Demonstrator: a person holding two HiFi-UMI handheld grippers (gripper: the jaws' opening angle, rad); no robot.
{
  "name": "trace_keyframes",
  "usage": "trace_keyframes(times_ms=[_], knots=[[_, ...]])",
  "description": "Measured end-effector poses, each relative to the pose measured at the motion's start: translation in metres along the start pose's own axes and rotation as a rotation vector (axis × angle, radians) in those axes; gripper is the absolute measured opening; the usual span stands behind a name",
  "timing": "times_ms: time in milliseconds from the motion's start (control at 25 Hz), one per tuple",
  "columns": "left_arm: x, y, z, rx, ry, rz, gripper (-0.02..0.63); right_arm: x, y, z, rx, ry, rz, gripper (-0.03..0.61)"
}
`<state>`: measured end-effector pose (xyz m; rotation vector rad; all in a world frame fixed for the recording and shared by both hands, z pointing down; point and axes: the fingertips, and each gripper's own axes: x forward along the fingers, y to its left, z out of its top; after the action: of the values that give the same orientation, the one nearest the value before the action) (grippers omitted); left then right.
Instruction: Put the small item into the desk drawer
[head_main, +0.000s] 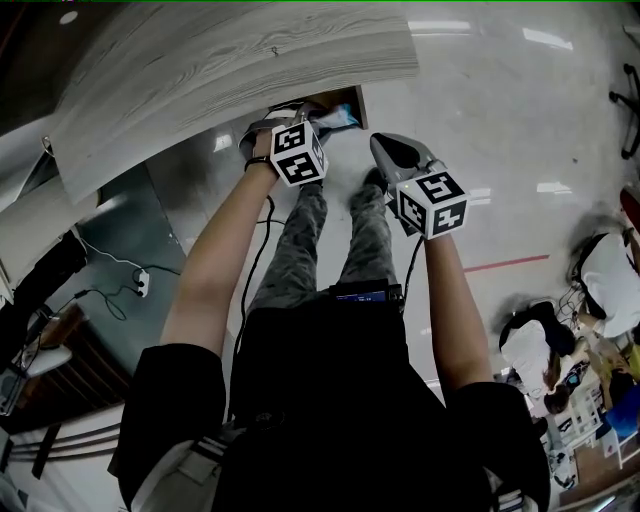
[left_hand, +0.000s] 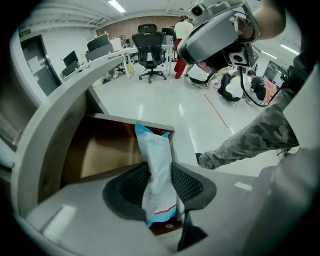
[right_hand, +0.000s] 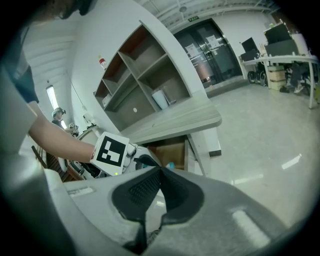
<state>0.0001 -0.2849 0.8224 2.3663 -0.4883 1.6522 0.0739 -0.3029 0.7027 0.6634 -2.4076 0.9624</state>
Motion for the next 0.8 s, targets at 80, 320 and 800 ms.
trace_keyframes(times_ms=[80, 320, 800], knots=[[0.004, 0.000, -0.001, 0.020, 0.012, 0.002, 0.153, 0.000, -0.002, -0.002, 0.004, 0.004, 0.001, 0.003], [0.018, -0.003, -0.008, 0.053, 0.048, -0.004, 0.153, 0.002, -0.008, -0.009, 0.008, 0.013, 0.006, 0.003], [0.039, 0.004, -0.014, 0.044, 0.084, -0.007, 0.152, 0.008, -0.017, -0.015, 0.021, 0.022, 0.018, 0.003]])
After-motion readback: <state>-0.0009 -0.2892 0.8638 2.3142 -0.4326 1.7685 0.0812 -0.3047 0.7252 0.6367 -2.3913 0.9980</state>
